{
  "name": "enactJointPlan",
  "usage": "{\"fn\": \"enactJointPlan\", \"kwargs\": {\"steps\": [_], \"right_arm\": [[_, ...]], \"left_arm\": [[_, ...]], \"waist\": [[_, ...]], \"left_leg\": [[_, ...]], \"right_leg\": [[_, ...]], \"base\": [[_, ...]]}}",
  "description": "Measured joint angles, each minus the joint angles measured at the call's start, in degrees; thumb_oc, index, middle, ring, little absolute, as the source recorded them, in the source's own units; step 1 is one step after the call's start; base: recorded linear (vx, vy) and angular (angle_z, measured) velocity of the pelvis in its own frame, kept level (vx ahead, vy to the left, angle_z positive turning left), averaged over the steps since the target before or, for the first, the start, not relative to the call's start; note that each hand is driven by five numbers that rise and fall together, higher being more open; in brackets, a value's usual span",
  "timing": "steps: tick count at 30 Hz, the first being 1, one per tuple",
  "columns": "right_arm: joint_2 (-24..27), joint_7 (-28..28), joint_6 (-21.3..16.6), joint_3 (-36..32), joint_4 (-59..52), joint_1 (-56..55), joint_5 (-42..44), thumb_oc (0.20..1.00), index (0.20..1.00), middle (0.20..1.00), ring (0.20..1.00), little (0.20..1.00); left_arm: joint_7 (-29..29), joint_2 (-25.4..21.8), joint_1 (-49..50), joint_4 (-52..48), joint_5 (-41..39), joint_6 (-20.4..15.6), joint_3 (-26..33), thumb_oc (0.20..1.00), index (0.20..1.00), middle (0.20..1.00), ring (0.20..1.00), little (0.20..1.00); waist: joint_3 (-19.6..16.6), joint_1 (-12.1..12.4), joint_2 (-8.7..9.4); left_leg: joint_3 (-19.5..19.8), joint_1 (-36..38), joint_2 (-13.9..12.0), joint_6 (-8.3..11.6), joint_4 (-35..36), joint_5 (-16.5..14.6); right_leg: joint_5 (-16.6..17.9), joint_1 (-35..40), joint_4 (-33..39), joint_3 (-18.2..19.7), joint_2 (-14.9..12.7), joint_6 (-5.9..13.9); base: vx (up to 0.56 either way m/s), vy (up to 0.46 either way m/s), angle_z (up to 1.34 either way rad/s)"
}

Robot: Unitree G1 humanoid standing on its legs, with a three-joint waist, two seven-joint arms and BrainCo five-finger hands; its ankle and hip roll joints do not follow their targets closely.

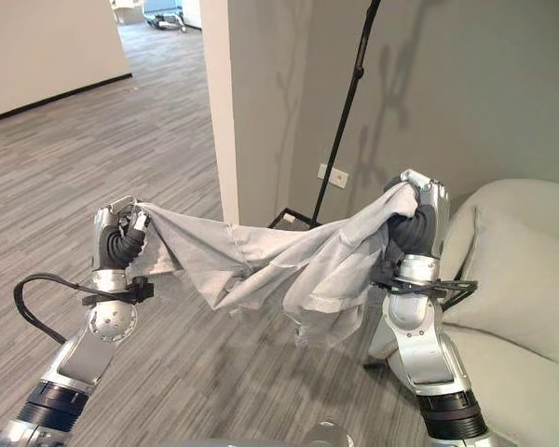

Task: Hang the clothes on the sofa on the clothes rack.

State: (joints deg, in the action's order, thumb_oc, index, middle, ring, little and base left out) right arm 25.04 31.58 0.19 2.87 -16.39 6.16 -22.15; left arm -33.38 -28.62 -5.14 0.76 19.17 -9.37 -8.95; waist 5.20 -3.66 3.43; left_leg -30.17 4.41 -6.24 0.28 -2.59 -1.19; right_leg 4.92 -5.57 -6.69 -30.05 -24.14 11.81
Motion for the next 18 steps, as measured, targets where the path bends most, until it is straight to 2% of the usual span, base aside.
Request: {"fn": "enactJointPlan", "kwargs": {"steps": [1,3,4,5,6,7,8,9,10,11,12,13,14,15,16,18], "right_arm": [[-0.05,0.0,0.66,0.05,0.09,0.0,-0.6,0.2,0.2,0.2,0.2,0.2],[-0.08,0.0,0.74,0.17,0.13,-0.07,-1.66,0.2,0.2,0.2,0.2,0.2],[-0.08,0.09,0.79,0.23,0.16,-0.15,-1.69,0.2,0.2,0.2,0.2,0.2],[-0.09,0.15,0.83,0.38,0.15,-0.25,-1.94,0.2,0.2,0.2,0.2,0.2],[-0.15,0.18,0.85,0.58,0.15,-0.53,-2.01,0.2,0.2,0.2,0.2,0.2],[0.68,0.23,0.73,0.13,0.24,-1.69,-2.27,0.2,0.2,0.2,0.2,0.2],[1.54,0.0,0.92,-0.03,0.4,-2.36,-2.44,0.2,0.2,0.2,0.2,0.2],[3.87,-0.81,1.7,0.19,0.62,-2.44,-2.47,0.2,0.2,0.2,0.2,0.2],[5.89,-1.12,1.68,0.21,0.65,-2.81,-2.48,0.2,0.2,0.2,0.2,0.2],[6.4,-1.17,1.46,0.27,0.92,-2.84,-2.41,0.2,0.2,0.2,0.2,0.2],[6.09,-1.26,0.86,0.68,2.26,-2.79,-2.24,0.2,0.2,0.2,0.2,0.2],[5.93,-2.14,0.14,1.07,3.59,-2.8,-1.28,0.2,0.2,0.2,0.2,0.2],[5.97,-2.3,-0.53,0.7,4.01,-2.68,-0.65,0.2,0.2,0.2,0.2,0.2],[5.79,-2.3,-1.2,0.78,4.66,-2.48,-0.21,0.2,0.2,0.2,0.2,0.2],[5.21,-2.37,-1.5,0.81,4.69,-2.19,-0.15,0.2,0.2,0.2,0.2,0.2],[4.8,-2.28,-2.57,0.78,4.48,-1.17,-0.14,0.2,0.2,0.2,0.2,0.2]], "left_arm": [[0.29,0.56,-0.11,0.25,0.01,0.07,0.02,0.2,0.2,0.2,0.2,0.2],[0.41,1.56,-0.46,0.45,0.05,0.04,-0.16,0.2,0.2,0.2,0.2,0.2],[0.48,1.71,-0.54,0.48,0.06,-0.03,-0.21,0.2,0.2,0.2,0.2,0.2],[0.48,1.86,-0.66,0.47,0.07,-0.08,-0.21,0.2,0.2,0.2,0.2,0.2],[0.55,2.01,-0.96,0.61,0.1,-0.25,-0.26,0.2,0.2,0.2,0.2,0.2],[0.48,4.97,-1.0,1.84,0.05,-0.46,-0.2,0.2,0.2,0.2,0.2,0.2],[0.54,7.81,-0.73,2.18,-0.01,-0.33,-0.7,0.2,0.2,0.2,0.2,0.2],[1.2,10.5,-0.7,2.15,0.05,-0.83,-3.02,0.2,0.2,0.2,0.2,0.2],[1.73,11.0,-1.27,2.22,0.03,-1.61,-4.05,0.2,0.2,0.2,0.2,0.2],[1.79,11.14,-1.52,2.33,-0.18,-1.98,-4.06,0.2,0.2,0.2,0.2,0.2],[2.14,10.83,-1.92,2.52,-0.71,-1.99,-4.09,0.2,0.2,0.2,0.2,0.2],[2.41,10.04,-2.06,1.97,-2.5,-2.01,-4.22,0.2,0.2,0.2,0.2,0.2],[2.77,9.73,-1.99,1.86,-3.76,-2.0,-4.61,0.2,0.2,0.2,0.2,0.2],[3.11,9.43,-1.92,1.96,-4.79,-1.98,-4.79,0.2,0.2,0.2,0.2,0.2],[3.28,8.84,-1.85,1.82,-5.42,-2.01,-4.9,0.2,0.2,0.2,0.2,0.2],[4.08,8.41,-1.8,1.45,-5.93,-2.01,-4.89,0.2,0.2,0.2,0.2,0.2]], "waist": [[-0.06,-0.54,-0.87],[-0.44,-0.83,-0.84],[-0.46,-1.43,-0.92],[-0.99,-2.2,0.19],[-1.14,-2.75,1.14],[-1.31,-3.44,-0.33],[-0.73,-3.66,-2.38],[-0.29,-3.53,-5.99],[-0.29,-4.09,-5.94],[0.03,-4.5,-5.22],[0.08,-3.97,-3.5],[0.28,-2.77,0.14],[0.47,-1.08,1.22],[0.74,0.34,1.78],[0.25,1.8,3.51],[0.94,2.03,3.94]], "left_leg": [[-1.06,2.27,-0.02,0.72,2.74,0.75],[-2.0,5.74,0.1,1.61,6.12,1.47],[-2.01,6.43,0.14,2.13,6.83,1.71],[-1.94,7.78,0.65,3.6,7.85,2.64],[-1.62,8.77,0.77,5.36,8.03,2.29],[-0.34,9.27,-0.76,7.13,8.06,1.69],[0.35,10.04,-2.19,7.51,8.01,1.16],[2.74,11.35,-4.78,7.35,6.9,0.98],[3.05,11.77,-6.83,7.74,4.39,1.06],[3.89,11.17,-8.56,9.55,1.41,1.37],[5.92,8.06,-10.43,10.09,-5.45,1.01],[11.14,-0.33,-14.16,11.11,-19.86,2.96],[14.83,-5.8,-17.22,11.3,-27.54,7.27],[17.28,-8.54,-19.06,11.64,-31.18,12.59],[17.6,-10.18,-20.28,12.4,-33.8,13.32],[15.28,-13.34,-20.06,11.97,-35.07,12.32]], "right_leg": [[2.17,1.05,5.04,-1.0,-0.54,1.05],[4.8,1.5,9.85,-0.57,-0.42,2.1],[4.95,1.44,10.09,-0.38,-0.59,1.98],[5.02,1.94,9.54,-0.32,-0.54,1.88],[6.32,2.01,9.09,0.92,-0.72,0.5],[8.62,1.22,5.81,2.7,-0.08,0.17],[5.76,1.3,2.68,2.64,1.64,-0.64],[2.0,0.62,-2.67,3.68,4.5,-2.6],[-1.71,-0.24,-7.25,4.12,5.69,-3.01],[-3.69,-0.57,-9.41,4.24,6.52,-3.17],[-4.81,-0.87,-10.6,4.29,6.72,-4.43],[-6.84,-1.42,-11.38,4.02,7.83,-5.94],[-7.65,-1.17,-10.32,3.84,10.34,-7.5],[-7.75,-0.45,-8.71,3.9,12.55,-7.81],[-7.33,0.56,-6.43,3.51,13.45,-10.32],[-7.75,2.14,-4.03,2.38,14.92,-11.42]], "base": [[0.32,-0.1,-0.42],[0.24,-0.07,-0.45],[0.44,-0.157,-0.2],[0.46,-0.179,0.02],[0.64,-0.251,0.15],[0.52,-0.219,0.18],[0.52,-0.236,-0.1],[0.59,-0.418,-0.45],[0.49,-0.487,-0.52],[0.43,-0.558,-0.3],[0.4,-0.579,-0.06],[0.3,-0.444,-0.08],[0.28,-0.368,-0.16],[0.07,-0.094,-0.3],[0.3,-0.145,-0.15],[0.38,-0.006,0.2]]}}
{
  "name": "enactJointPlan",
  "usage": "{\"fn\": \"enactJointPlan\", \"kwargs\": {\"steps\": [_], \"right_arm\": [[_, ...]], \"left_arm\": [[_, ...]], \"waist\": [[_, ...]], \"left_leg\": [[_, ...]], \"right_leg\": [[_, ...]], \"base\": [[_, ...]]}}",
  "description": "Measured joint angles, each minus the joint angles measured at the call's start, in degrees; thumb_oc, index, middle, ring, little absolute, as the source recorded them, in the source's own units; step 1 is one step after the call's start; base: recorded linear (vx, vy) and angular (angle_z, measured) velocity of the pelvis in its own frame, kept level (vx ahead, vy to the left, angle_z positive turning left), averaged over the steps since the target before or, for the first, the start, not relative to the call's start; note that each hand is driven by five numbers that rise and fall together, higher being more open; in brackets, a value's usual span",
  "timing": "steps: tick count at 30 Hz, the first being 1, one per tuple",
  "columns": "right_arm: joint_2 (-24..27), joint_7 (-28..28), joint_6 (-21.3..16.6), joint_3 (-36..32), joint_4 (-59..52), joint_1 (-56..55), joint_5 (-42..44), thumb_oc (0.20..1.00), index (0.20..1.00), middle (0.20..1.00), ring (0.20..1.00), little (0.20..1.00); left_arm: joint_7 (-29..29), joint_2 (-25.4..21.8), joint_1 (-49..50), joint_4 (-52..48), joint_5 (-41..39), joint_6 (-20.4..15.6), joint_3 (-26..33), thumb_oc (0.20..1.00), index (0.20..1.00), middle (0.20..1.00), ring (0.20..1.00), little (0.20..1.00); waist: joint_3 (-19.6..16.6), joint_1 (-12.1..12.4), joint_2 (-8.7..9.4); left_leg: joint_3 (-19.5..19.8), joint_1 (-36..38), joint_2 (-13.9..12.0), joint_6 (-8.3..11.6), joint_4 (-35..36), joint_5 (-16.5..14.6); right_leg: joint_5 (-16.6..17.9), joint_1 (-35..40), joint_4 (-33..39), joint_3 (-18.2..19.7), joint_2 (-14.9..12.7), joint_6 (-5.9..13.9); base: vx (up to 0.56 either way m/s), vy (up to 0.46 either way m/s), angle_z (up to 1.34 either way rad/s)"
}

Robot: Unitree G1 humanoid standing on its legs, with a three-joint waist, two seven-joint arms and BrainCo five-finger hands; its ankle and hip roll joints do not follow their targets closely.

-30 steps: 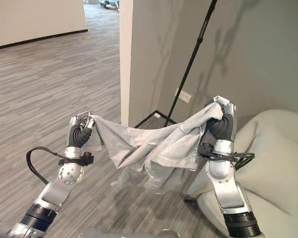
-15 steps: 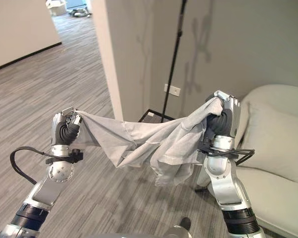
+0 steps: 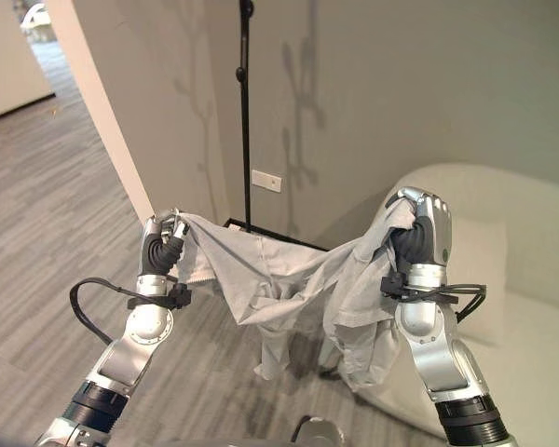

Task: Hang the clothes on the sofa on the clothes rack.

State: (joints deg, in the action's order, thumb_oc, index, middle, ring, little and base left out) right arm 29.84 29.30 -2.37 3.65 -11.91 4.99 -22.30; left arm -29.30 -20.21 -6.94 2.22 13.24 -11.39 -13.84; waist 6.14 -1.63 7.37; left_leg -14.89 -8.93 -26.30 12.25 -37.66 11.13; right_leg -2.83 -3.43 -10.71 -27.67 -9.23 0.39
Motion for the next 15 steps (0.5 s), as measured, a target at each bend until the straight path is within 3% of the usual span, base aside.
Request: {"fn": "enactJointPlan", "kwargs": {"steps": [1,2,3,5,8,10,13,14,15], "right_arm": [[0.0,0.16,-0.39,-0.2,-0.01,-0.15,0.0,0.2,0.2,0.2,0.2,0.2],[0.17,-0.09,-0.38,-0.1,-0.12,-0.38,0.0,0.2,0.2,0.2,0.2,0.2],[0.14,-0.25,-0.37,0.0,-0.24,-0.37,-0.01,0.2,0.2,0.2,0.2,0.2],[-0.05,-0.38,-0.42,0.45,-0.19,-0.67,-0.02,0.2,0.2,0.2,0.2,0.2],[-0.09,-0.31,-0.54,0.58,0.2,-0.76,0.14,0.2,0.2,0.2,0.2,0.2],[-0.21,0.04,-0.6,0.77,0.18,-0.53,1.11,0.2,0.2,0.2,0.2,0.2],[-0.4,1.17,-0.54,2.51,0.28,1.27,1.48,0.2,0.2,0.2,0.2,0.2],[-0.4,1.15,-1.12,2.8,0.05,2.1,1.59,0.2,0.2,0.2,0.2,0.2],[-1.4,1.42,-1.57,2.57,-0.06,1.51,1.88,0.2,0.2,0.2,0.2,0.2]], "left_arm": [[0.8,0.23,-0.13,-0.25,-0.9,-0.16,-0.1,0.2,0.2,0.2,0.2,0.2],[1.23,0.69,0.15,-0.73,-0.91,-0.12,-0.12,0.2,0.2,0.2,0.2,0.2],[1.49,0.68,0.34,-1.32,-0.9,-0.03,-0.12,0.2,0.2,0.2,0.2,0.2],[2.13,1.46,0.3,-1.49,-0.91,-0.04,-0.2,0.2,0.2,0.2,0.2,0.2],[2.26,1.66,0.19,-1.33,-0.89,0.02,-0.32,0.2,0.2,0.2,0.2,0.2],[2.14,1.77,-0.21,-1.34,-0.89,0.03,-0.32,0.2,0.2,0.2,0.2,0.2],[1.67,1.43,-0.26,-1.22,-0.83,0.57,-0.38,0.2,0.2,0.2,0.2,0.2],[1.5,1.45,0.21,-1.62,-0.83,0.72,-0.55,0.2,0.2,0.2,0.2,0.2],[1.28,0.61,0.52,-1.16,-0.82,0.57,-0.71,0.2,0.2,0.2,0.2,0.2]], "waist": [[0.88,-0.32,-0.24],[1.58,-0.3,-0.19],[1.98,0.22,-0.14],[2.38,1.15,-1.73],[2.83,2.18,-3.96],[3.01,2.69,-3.95],[2.83,3.58,-4.53],[2.38,3.98,-5.64],[1.94,4.79,-5.33]], "left_leg": [[-2.28,-1.61,2.44,-1.47,2.97,-4.24],[-5.05,-0.87,4.28,-2.64,10.12,-7.24],[-6.47,0.07,5.32,-2.67,14.54,-7.21],[-7.51,1.53,6.5,-2.55,30.36,-6.89],[-2.62,2.01,6.42,-0.81,43.04,-4.5],[-1.36,0.13,5.73,-0.91,43.24,-3.79],[-2.72,-0.79,4.7,-0.86,42.72,-3.43],[-3.2,-0.7,3.88,-2.99,40.35,-5.55],[-3.33,-0.72,4.02,-3.63,37.24,-1.99]], "right_leg": [[0.09,0.88,2.76,0.39,0.74,-1.41],[0.19,1.68,4.61,0.47,1.03,-1.53],[1.28,1.67,5.1,0.88,0.95,-2.67],[1.9,3.56,7.3,1.09,2.25,-1.74],[1.68,7.32,9.78,1.85,4.53,-0.5],[1.46,8.46,10.56,2.79,4.99,0.49],[0.27,11.29,11.07,6.19,4.58,3.05],[0.12,11.47,10.35,7.56,4.51,4.49],[-0.72,12.54,10.03,8.96,3.2,5.88]], "base": [[0.34,0.107,0.33],[0.33,0.113,0.22],[0.33,0.143,-0.07],[0.37,0.176,-0.11],[0.43,0.2,-0.2],[0.41,0.187,-0.24],[0.52,0.309,-0.54],[0.51,0.331,-0.79],[0.3,0.199,-0.78]]}}
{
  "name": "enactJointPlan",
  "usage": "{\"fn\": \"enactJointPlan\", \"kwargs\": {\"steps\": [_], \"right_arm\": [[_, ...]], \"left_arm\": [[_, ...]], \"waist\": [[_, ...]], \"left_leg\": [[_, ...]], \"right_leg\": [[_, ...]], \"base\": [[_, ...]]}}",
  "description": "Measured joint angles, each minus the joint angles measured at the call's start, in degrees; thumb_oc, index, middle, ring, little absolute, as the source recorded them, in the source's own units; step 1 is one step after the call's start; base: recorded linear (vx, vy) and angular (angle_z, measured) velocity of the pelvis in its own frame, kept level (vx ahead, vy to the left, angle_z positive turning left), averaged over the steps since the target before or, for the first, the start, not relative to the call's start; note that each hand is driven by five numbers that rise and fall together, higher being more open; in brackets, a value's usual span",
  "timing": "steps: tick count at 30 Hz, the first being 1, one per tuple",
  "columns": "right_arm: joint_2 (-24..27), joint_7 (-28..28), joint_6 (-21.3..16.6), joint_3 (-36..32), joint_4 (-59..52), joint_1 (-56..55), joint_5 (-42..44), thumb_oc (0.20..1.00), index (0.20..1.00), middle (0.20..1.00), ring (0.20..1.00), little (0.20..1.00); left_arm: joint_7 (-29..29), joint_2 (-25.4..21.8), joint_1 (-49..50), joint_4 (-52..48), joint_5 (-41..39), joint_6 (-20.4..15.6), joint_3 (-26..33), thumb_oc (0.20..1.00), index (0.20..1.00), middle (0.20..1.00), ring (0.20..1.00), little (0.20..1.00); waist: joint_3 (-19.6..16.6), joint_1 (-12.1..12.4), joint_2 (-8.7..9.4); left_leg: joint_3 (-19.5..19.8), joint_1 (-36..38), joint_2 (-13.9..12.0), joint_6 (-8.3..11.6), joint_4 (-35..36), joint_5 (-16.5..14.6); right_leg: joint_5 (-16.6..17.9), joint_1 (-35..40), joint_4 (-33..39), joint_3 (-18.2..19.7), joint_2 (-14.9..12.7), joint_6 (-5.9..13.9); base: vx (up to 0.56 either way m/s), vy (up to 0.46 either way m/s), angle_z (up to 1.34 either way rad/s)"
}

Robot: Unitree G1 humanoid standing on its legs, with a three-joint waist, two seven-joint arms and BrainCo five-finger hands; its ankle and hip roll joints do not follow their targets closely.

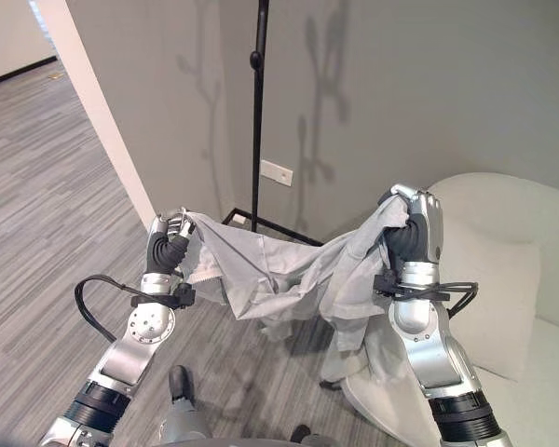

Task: Hang the clothes on the sofa on the clothes rack.

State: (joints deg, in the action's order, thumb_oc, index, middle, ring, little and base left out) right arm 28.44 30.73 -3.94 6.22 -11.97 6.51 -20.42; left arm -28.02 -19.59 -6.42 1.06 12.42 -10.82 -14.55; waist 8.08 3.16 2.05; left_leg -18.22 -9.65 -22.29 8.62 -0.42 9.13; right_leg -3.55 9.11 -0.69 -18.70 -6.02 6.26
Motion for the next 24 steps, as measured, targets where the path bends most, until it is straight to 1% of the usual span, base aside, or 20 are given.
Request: {"fn": "enactJointPlan", "kwargs": {"steps": [1,2,3,4,6,7,8,9,10,11,12,13,14,15,17,18,19,20,22,24], "right_arm": [[-1.24,0.09,0.06,0.48,-0.01,-0.77,0.43,0.2,0.2,0.2,0.2,0.2],[-2.39,-0.13,0.22,2.45,0.0,-1.88,0.46,0.2,0.2,0.2,0.2,0.2],[-2.77,-0.39,0.16,2.46,-0.06,-2.38,0.45,0.2,0.2,0.2,0.2,0.2],[-3.92,-0.37,0.44,2.27,0.65,-2.48,0.5,0.2,0.2,0.2,0.2,0.2],[-5.3,-0.34,1.23,2.19,-0.48,-2.42,0.83,0.2,0.2,0.2,0.2,0.2],[-5.46,-0.12,1.24,2.13,-0.68,-1.98,0.8,0.2,0.2,0.2,0.2,0.2],[-5.51,-0.04,1.44,2.13,-0.43,-1.26,0.73,0.2,0.2,0.2,0.2,0.2],[-4.87,0.53,2.24,1.37,-0.04,-0.25,0.1,0.2,0.2,0.2,0.2,0.2],[-4.15,1.12,2.6,0.71,0.16,-0.15,0.07,0.2,0.2,0.2,0.2,0.2],[-2.4,1.4,3.44,-1.05,0.09,1.05,-1.45,0.2,0.2,0.2,0.2,0.2],[-1.66,1.77,3.58,-2.45,0.09,1.35,-1.78,0.2,0.2,0.2,0.2,0.2],[-0.5,3.13,3.84,-5.49,0.09,1.8,-2.68,0.2,0.2,0.2,0.2,0.2],[0.84,4.41,4.74,-7.59,-0.1,2.96,-3.31,0.2,0.2,0.2,0.2,0.2],[3.04,6.67,5.15,-9.86,-0.23,6.24,-3.77,0.2,0.2,0.2,0.2,0.2],[5.54,9.0,6.01,-11.72,0.22,11.33,-5.71,0.2,0.2,0.2,0.2,0.2],[6.59,9.92,6.16,-12.33,0.28,12.79,-6.75,0.2,0.2,0.2,0.2,0.2],[6.77,10.56,6.54,-12.87,0.29,13.3,-8.09,0.2,0.2,0.2,0.2,0.2],[7.26,11.11,7.27,-13.8,0.33,13.31,-9.72,0.2,0.2,0.2,0.2,0.2],[9.59,12.32,9.06,-16.15,0.16,13.65,-11.92,0.2,0.2,0.2,0.2,0.2],[9.95,12.84,10.11,-17.22,0.13,14.61,-12.34,0.2,0.2,0.2,0.2,0.2]], "left_arm": [[-0.05,-1.21,0.2,0.48,-0.03,0.2,0.01,0.2,0.2,0.2,0.2,0.2],[-0.19,-4.3,0.32,1.24,-0.03,0.85,-0.07,0.2,0.2,0.2,0.2,0.2],[-0.31,-5.57,-0.34,1.3,0.0,0.88,-0.21,0.2,0.2,0.2,0.2,0.2],[-0.59,-7.06,-0.42,1.65,0.0,0.89,0.32,0.2,0.2,0.2,0.2,0.2],[-1.15,-9.38,-0.26,1.11,0.21,1.01,1.0,0.2,0.2,0.2,0.2,0.2],[-2.22,-10.74,-0.26,0.77,1.46,1.06,2.63,0.2,0.2,0.2,0.2,0.2],[-3.61,-12.28,-0.26,-0.11,2.51,1.27,4.35,0.2,0.2,0.2,0.2,0.2],[-6.26,-13.25,-1.25,-0.58,4.44,1.68,7.8,0.2,0.2,0.2,0.2,0.2],[-7.47,-13.17,-2.01,-0.65,5.04,1.97,9.34,0.2,0.2,0.2,0.2,0.2],[-9.73,-14.49,-3.09,-0.79,8.58,2.49,12.34,0.2,0.2,0.2,0.2,0.2],[-10.49,-14.96,-4.05,-0.75,9.69,2.8,13.55,0.2,0.2,0.2,0.2,0.2],[-11.91,-15.75,-7.09,-0.48,11.72,3.49,15.16,0.2,0.2,0.2,0.2,0.2],[-13.16,-16.63,-9.82,-0.26,13.24,3.72,16.54,0.2,0.2,0.2,0.2,0.2],[-14.85,-17.26,-13.84,0.05,15.26,4.38,18.17,0.2,0.2,0.2,0.2,0.2],[-16.61,-17.31,-19.04,1.55,17.4,4.86,18.22,0.2,0.2,0.2,0.2,0.2],[-16.98,-17.62,-21.35,2.14,18.14,5.19,17.31,0.2,0.2,0.2,0.2,0.2],[-17.03,-18.58,-22.57,2.16,18.88,5.38,16.67,0.2,0.2,0.2,0.2,0.2],[-17.55,-18.42,-23.22,2.14,20.46,5.75,16.62,0.2,0.2,0.2,0.2,0.2],[-18.12,-18.43,-23.66,1.45,22.85,5.91,14.66,0.2,0.2,0.2,0.2,0.2],[-18.11,-18.43,-23.88,0.66,24.33,5.69,14.66,0.2,0.2,0.2,0.2,0.2]], "waist": [[-0.42,0.45,1.7],[-1.55,0.21,4.87],[-1.77,-0.05,6.35],[-1.89,-0.65,6.84],[-2.1,-2.19,6.78],[-2.07,-2.55,5.89],[-2.13,-2.32,5.53],[-1.88,-2.73,3.57],[-1.86,-2.8,2.98],[-1.05,-2.87,1.37],[-0.97,-2.94,1.24],[-0.84,-3.56,1.09],[-1.07,-4.12,1.49],[-1.25,-5.04,1.77],[-1.35,-5.85,1.28],[-1.56,-5.84,1.24],[-2.53,-5.98,2.33],[-3.01,-5.97,2.17],[-4.74,-5.28,-2.02],[-5.1,-5.06,-3.08]], "left_leg": [[-1.16,-0.02,0.82,-0.23,-2.78,-0.1],[-3.94,-0.19,4.23,-3.41,-8.39,-2.0],[-3.91,-0.47,5.34,-4.44,-10.81,-4.49],[-4.43,0.14,7.36,-5.69,-11.42,-6.08],[-4.79,1.96,10.91,-8.1,-10.85,-8.5],[-5.37,4.44,13.98,-10.38,-9.21,-9.65],[-5.41,6.49,15.62,-11.63,-7.71,-10.43],[-5.33,9.14,16.4,-11.64,-5.77,-9.8],[-5.42,10.56,16.4,-12.27,-5.45,-10.26],[-5.7,14.08,17.18,-13.55,-2.07,-11.46],[-5.69,15.37,17.73,-13.46,-0.67,-11.39],[-5.81,16.38,17.97,-12.05,0.21,-10.27],[-5.04,17.22,18.59,-11.95,1.3,-10.27],[-4.26,18.57,20.09,-11.44,2.55,-10.41],[-2.52,19.21,20.91,-10.89,2.67,-10.75],[-0.97,20.01,20.7,-9.65,2.23,-11.3],[0.86,21.17,20.8,-7.74,1.98,-12.5],[2.12,21.48,19.93,-6.24,1.25,-13.48],[2.62,21.28,16.74,-4.8,1.47,-14.29],[1.91,21.76,15.86,-4.25,2.98,-13.99]], "right_leg": [[-0.55,-0.02,-0.93,1.0,-2.4,0.6],[-0.43,0.3,-3.87,0.66,-7.63,1.26],[0.5,-0.7,-7.87,0.46,-10.18,2.67],[1.12,-4.44,-16.05,0.58,-13.29,2.56],[8.62,-10.07,-29.59,1.75,-18.94,4.35],[15.12,-14.2,-37.33,3.13,-22.9,7.52],[17.79,-16.26,-41.26,3.48,-23.32,9.36],[11.57,-19.87,-50.7,2.2,-21.43,7.0],[8.45,-21.58,-52.52,1.15,-19.37,6.71],[1.56,-25.01,-53.35,1.51,-14.39,8.25],[-0.65,-26.08,-51.9,1.83,-12.19,7.91],[-3.14,-26.64,-45.94,1.12,-9.09,6.02],[-3.6,-26.48,-38.13,0.31,-7.12,4.7],[-2.1,-25.01,-24.24,0.48,-6.32,2.13],[2.1,-23.01,-11.17,0.59,-7.24,1.86],[5.87,-21.66,-8.12,0.96,-8.27,2.43],[9.77,-18.92,-5.6,2.28,-9.13,2.3],[13.86,-16.91,-4.49,1.57,-8.27,-1.89],[13.34,-14.91,-2.86,-0.86,-5.17,-2.3],[13.55,-14.36,-1.41,-1.08,-3.74,-2.62]], "base": [[0.5,0.352,-0.74],[0.49,0.415,-0.45],[0.58,0.509,-0.21],[0.36,0.422,0.24],[0.37,0.482,0.43],[0.29,0.427,0.31],[0.42,0.512,0.3],[0.31,0.292,0.19],[0.44,0.327,0.07],[0.37,0.134,-0.14],[0.35,0.043,-0.05],[0.32,-0.031,0.27],[0.29,-0.111,0.51],[0.2,-0.087,0.53],[0.2,-0.077,0.58],[0.3,-0.089,0.74],[0.22,-0.054,0.71],[0.18,-0.037,0.65],[0.16,-0.027,0.42],[0.2,-0.049,0.04]]}}
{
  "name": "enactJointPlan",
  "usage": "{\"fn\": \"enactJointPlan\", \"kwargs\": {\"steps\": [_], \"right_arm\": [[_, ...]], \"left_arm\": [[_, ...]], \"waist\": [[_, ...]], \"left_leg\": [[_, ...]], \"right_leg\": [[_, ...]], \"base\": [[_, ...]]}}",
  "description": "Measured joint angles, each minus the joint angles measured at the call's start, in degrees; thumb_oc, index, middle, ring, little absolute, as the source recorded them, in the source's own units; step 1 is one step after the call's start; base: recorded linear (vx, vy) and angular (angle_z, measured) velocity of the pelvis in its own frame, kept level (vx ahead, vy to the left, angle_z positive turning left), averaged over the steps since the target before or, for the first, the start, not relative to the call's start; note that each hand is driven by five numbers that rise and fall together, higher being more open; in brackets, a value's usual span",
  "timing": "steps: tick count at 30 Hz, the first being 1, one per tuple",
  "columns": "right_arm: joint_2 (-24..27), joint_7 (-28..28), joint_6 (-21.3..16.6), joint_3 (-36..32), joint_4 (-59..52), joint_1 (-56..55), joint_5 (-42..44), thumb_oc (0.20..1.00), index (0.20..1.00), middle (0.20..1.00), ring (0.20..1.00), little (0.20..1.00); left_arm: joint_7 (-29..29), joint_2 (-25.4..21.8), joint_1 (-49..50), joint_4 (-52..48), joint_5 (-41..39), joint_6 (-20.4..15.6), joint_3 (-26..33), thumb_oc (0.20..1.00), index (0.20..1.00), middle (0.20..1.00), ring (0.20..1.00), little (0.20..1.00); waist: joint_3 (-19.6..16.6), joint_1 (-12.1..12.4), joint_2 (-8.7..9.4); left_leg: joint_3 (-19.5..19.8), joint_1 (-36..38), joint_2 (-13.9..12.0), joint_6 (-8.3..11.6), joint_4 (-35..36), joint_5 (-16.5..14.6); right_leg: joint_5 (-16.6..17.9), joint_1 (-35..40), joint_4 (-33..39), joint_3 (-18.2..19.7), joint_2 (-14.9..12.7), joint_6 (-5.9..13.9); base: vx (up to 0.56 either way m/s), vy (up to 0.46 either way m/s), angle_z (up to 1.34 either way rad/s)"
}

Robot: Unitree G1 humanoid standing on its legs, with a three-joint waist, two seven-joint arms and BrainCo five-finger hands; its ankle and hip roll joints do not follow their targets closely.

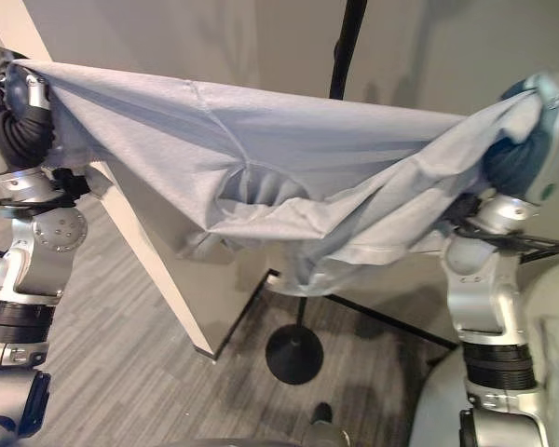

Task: Hang the clothes on the sofa on the clothes rack.

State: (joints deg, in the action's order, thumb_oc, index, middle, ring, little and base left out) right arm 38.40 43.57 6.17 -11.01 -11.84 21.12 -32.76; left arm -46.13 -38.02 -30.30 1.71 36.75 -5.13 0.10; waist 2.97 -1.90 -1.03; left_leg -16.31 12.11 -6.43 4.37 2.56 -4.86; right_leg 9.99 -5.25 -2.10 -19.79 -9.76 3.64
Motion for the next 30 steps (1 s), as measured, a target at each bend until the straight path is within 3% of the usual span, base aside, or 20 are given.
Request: {"fn": "enactJointPlan", "kwargs": {"steps": [1,3,7,10,15,16,20,25,27,30], "right_arm": [[0.07,0.38,0.85,-1.04,-0.08,0.35,-0.09,0.2,0.2,0.2,0.2,0.2],[0.26,0.49,0.9,-1.58,-0.21,0.5,-0.22,0.2,0.2,0.2,0.2,0.2],[4.66,0.41,-0.13,0.47,2.37,1.76,-0.33,0.2,0.2,0.2,0.2,0.2],[9.74,-2.1,-2.28,5.29,8.75,5.1,0.33,0.2,0.2,0.2,0.2,0.2],[16.88,-5.29,-4.6,13.65,18.38,11.47,2.3,0.2,0.2,0.2,0.2,0.2],[17.89,-5.69,-4.61,17.96,22.43,14.51,2.83,0.2,0.2,0.2,0.2,0.2],[18.33,-7.91,-4.67,26.52,31.77,21.34,5.09,0.2,0.2,0.2,0.2,0.2],[18.37,-9.04,-4.76,37.79,45.83,31.78,9.57,0.2,0.2,0.2,0.2,0.2],[18.14,-9.97,-4.76,42.67,51.39,36.94,11.5,0.2,0.2,0.2,0.2,0.2],[16.68,-10.29,-4.8,44.25,54.22,39.48,11.6,0.2,0.2,0.2,0.2,0.2]], "left_arm": [[0.11,-0.06,-0.21,-1.29,0.57,-0.06,0.02,0.2,0.2,0.2,0.2,0.2],[0.16,-0.07,-0.22,-2.09,0.69,-0.26,0.14,0.2,0.2,0.2,0.2,0.2],[0.14,-1.31,-2.15,2.42,0.44,-0.74,-1.19,0.2,0.2,0.2,0.2,0.2],[0.76,-7.32,-8.4,14.48,0.39,0.52,-8.03,0.2,0.2,0.2,0.2,0.2],[3.71,-11.26,-16.17,28.36,-0.57,2.37,-16.34,0.2,0.2,0.2,0.2,0.2],[4.33,-11.61,-19.79,33.9,-1.43,2.5,-21.04,0.2,0.2,0.2,0.2,0.2],[8.01,-11.45,-25.14,40.06,-4.31,2.9,-28.7,0.2,0.2,0.2,0.2,0.2],[8.55,-9.1,-33.34,48.25,-5.78,2.87,-36.25,0.2,0.2,0.2,0.2,0.2],[9.14,-6.52,-36.19,51.74,-6.9,3.33,-38.1,0.2,0.2,0.2,0.2,0.2],[9.72,-4.93,-37.53,54.12,-7.17,3.76,-38.47,0.2,0.2,0.2,0.2,0.2]], "waist": [[-0.56,-0.25,-1.1],[-0.64,-0.6,-1.06],[-1.82,-1.8,1.09],[-2.99,-2.06,2.82],[-3.65,-2.15,2.82],[-4.0,-2.17,2.88],[-4.23,-2.21,2.81],[-5.37,-1.95,3.02],[-5.61,-1.72,3.27],[-6.26,-1.74,3.68]], "left_leg": [[-0.04,0.27,-0.26,0.54,1.33,0.81],[-0.17,1.56,-0.46,1.5,2.08,1.37],[0.09,2.06,0.02,1.54,2.33,1.43],[0.1,1.92,0.26,1.45,2.48,1.64],[0.25,2.0,0.46,1.46,2.84,2.12],[0.25,1.98,0.45,1.53,2.85,2.18],[0.19,1.71,0.42,1.54,2.84,2.36],[0.86,-0.03,0.4,1.56,2.84,2.95],[1.72,-0.66,0.33,1.59,2.85,3.07],[1.78,-1.57,0.18,1.61,2.85,3.14]], "right_leg": [[0.02,0.28,0.58,-0.1,0.69,-0.05],[0.19,1.33,1.71,0.12,1.57,0.01],[1.1,2.4,3.24,0.25,1.09,0.94],[2.09,3.33,5.78,0.18,0.9,1.37],[2.87,3.97,7.14,0.05,0.96,1.32],[2.89,3.95,7.14,0.06,0.97,1.31],[2.94,3.65,7.14,0.11,1.0,1.31],[3.0,2.61,7.14,-0.36,0.71,1.31],[2.99,2.56,7.13,-1.21,0.52,1.31],[3.08,1.73,7.13,-1.25,0.55,1.37]], "base": [[0.21,-0.073,-0.09],[0.09,-0.044,-0.13],[0.07,-0.035,0.0],[0.02,-0.012,0.01],[0.03,-0.014,0.02],[0.0,0.0,0.0],[0.0,0.0,0.0],[0.05,-0.057,0.11],[0.06,-0.078,0.22],[0.07,-0.082,0.07]]}}
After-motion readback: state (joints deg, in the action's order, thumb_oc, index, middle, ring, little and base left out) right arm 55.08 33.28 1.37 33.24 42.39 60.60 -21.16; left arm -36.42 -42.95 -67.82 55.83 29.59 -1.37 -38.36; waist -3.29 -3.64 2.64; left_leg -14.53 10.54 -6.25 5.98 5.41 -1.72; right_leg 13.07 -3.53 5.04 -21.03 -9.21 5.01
